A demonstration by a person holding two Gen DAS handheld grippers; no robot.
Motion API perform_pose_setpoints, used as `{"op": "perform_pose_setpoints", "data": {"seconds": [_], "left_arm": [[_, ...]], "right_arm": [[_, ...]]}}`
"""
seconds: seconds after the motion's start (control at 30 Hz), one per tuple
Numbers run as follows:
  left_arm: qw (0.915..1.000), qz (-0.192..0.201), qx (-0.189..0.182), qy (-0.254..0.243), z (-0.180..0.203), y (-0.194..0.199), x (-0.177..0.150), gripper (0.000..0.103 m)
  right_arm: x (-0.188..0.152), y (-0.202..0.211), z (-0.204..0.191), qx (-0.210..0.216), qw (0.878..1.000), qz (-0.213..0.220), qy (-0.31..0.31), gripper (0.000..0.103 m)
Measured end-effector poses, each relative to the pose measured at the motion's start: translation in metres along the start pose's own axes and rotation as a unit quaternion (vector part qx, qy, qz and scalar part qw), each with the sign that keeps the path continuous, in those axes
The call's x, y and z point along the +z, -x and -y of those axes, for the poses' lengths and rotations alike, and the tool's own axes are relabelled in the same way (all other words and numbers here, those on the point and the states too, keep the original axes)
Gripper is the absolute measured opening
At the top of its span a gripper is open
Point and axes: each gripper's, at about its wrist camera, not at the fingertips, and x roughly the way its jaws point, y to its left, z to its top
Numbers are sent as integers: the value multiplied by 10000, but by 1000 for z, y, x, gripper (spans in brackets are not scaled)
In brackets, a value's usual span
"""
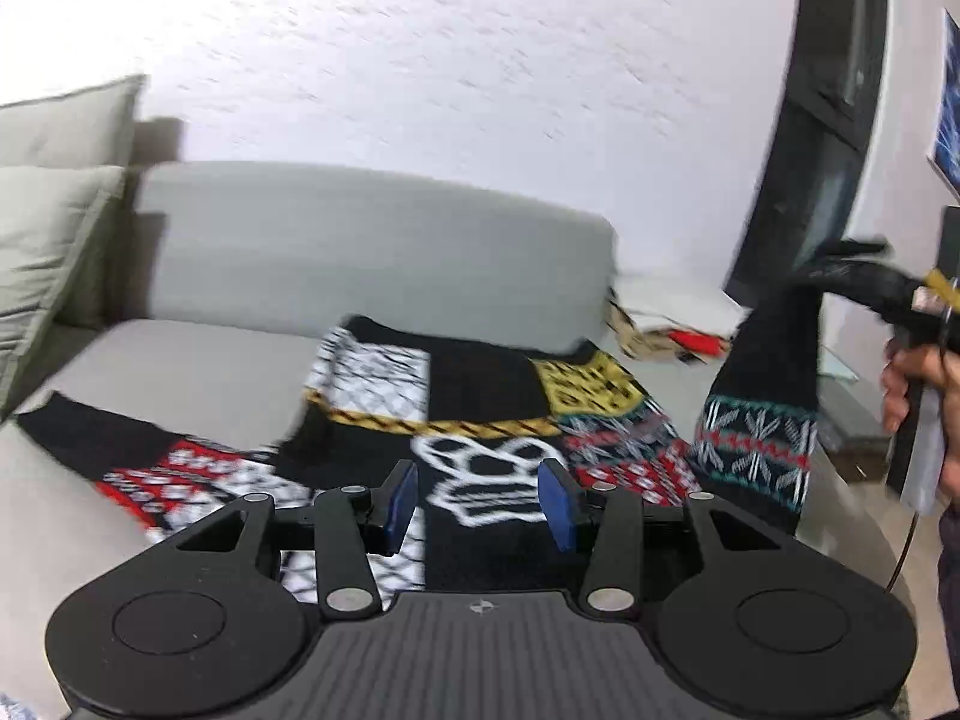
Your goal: Fold clothes
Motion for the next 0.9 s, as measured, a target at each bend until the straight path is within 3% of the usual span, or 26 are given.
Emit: {"op": "perform_pose_setpoints", "data": {"seconds": [0.1, 0.13, 0.17, 0.23, 0.3, 0.4, 0.5, 0.63, 0.7, 0.77, 0.9], "left_arm": [[9996, 169, 135, 203, -19, 15, -2, 44], [9992, 225, 180, 270, -25, 20, -3, 44], [9989, 227, 220, 344, -31, 22, -5, 44], [9983, 102, 288, 505, -40, 19, -10, 44], [9971, -24, 357, 665, -50, 16, -16, 44], [9955, -255, 331, 847, -53, 3, -21, 44], [9940, -524, 149, 950, -51, -22, -22, 45], [9880, -925, -95, 1231, -52, -71, -24, 47], [9796, -1124, -265, 1644, -61, -101, -22, 47], [9661, -1270, -381, 2216, -72, -130, -19, 43], [9387, -1380, -319, 3144, -90, -177, -13, 35]], "right_arm": [[-35, 2, -84, 991, 9916, -516, 647, 11], [-52, 0, -104, 1517, 9812, -915, 760, 14], [-68, 0, -124, 2022, 9667, -1311, 865, 27], [-91, 3, -144, 2701, 9357, -2062, 950, 36], [-100, 9, -138, 2896, 9249, -2349, 743, 39], [-90, 1, -97, 2605, 9332, -2455, 311, 45], [-80, -13, -45, 1959, 9477, -2510, -227, 47], [-91, -13, 21, 1479, 9424, -2794, -1092, 47], [-101, -16, 42, 1355, 9345, -2936, -1490, 47], [-113, -17, 51, 1275, 9287, -3022, -1730, 48], [-125, -20, 58, 1352, 9234, -3011, -1960, 48]]}}
